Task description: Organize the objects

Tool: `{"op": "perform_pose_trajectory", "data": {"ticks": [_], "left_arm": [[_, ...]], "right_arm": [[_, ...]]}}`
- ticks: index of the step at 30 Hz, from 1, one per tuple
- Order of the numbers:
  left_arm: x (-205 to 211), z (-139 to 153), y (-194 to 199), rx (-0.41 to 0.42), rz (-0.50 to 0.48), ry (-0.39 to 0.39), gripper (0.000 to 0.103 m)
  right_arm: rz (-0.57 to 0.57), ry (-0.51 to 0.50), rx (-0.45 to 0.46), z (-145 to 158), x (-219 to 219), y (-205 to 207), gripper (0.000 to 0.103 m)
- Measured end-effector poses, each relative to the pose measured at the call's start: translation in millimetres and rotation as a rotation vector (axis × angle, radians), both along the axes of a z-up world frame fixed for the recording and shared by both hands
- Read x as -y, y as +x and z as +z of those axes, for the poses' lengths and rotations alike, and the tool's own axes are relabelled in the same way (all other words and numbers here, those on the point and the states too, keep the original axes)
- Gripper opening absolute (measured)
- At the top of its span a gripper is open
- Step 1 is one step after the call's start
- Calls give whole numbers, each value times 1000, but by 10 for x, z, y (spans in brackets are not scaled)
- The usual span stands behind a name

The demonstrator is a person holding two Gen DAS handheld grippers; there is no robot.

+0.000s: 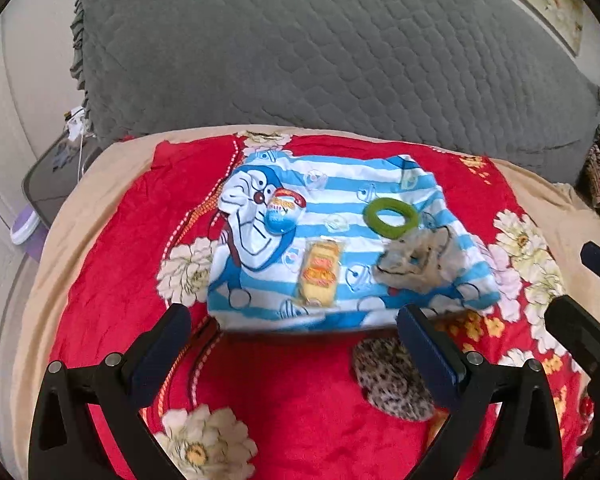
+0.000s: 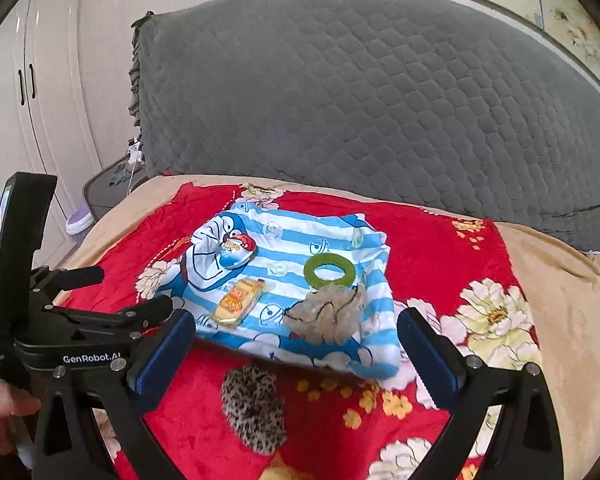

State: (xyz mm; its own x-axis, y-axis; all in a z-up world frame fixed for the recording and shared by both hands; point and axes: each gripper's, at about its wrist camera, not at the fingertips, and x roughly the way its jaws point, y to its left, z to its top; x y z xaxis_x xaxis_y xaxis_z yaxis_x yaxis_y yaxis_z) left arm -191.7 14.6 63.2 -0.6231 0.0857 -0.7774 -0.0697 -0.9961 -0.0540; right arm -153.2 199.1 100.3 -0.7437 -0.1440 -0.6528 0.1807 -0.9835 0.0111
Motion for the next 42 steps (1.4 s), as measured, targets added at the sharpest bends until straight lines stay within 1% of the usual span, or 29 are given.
{"op": "perform_pose_trajectory", "data": {"ticks": [5,7,11,20,23,31,34,38,42], "left_arm": [[-61,69,267,-5,-14,-6,103],[-77,94,359,-2,-16,3,103],[-111,169,559,-18,-18,0,103],[-169,307,909,-36,-23,22,103],[-169,334,1029,-49,-21,25,103],[-124,239,1264,-28,-12,28,103],[-129,177,1314,-19,-16,19,103],[-117,108,1361,-11,-17,25,103],[-108,46,1368,5,-14,26,103]], "right_arm": [[-3,-12,-5,64,-42,323,102],[-11,-5,-8,84,-60,442,102],[-23,-7,-18,115,-99,658,102],[-35,59,-25,151,-101,1076,102],[-33,77,-42,180,-84,1199,102],[-34,71,-51,181,-39,1407,102],[-32,90,-59,167,2,1459,102],[-35,124,-66,102,49,1506,102],[-41,128,-54,20,62,1522,102]]}}
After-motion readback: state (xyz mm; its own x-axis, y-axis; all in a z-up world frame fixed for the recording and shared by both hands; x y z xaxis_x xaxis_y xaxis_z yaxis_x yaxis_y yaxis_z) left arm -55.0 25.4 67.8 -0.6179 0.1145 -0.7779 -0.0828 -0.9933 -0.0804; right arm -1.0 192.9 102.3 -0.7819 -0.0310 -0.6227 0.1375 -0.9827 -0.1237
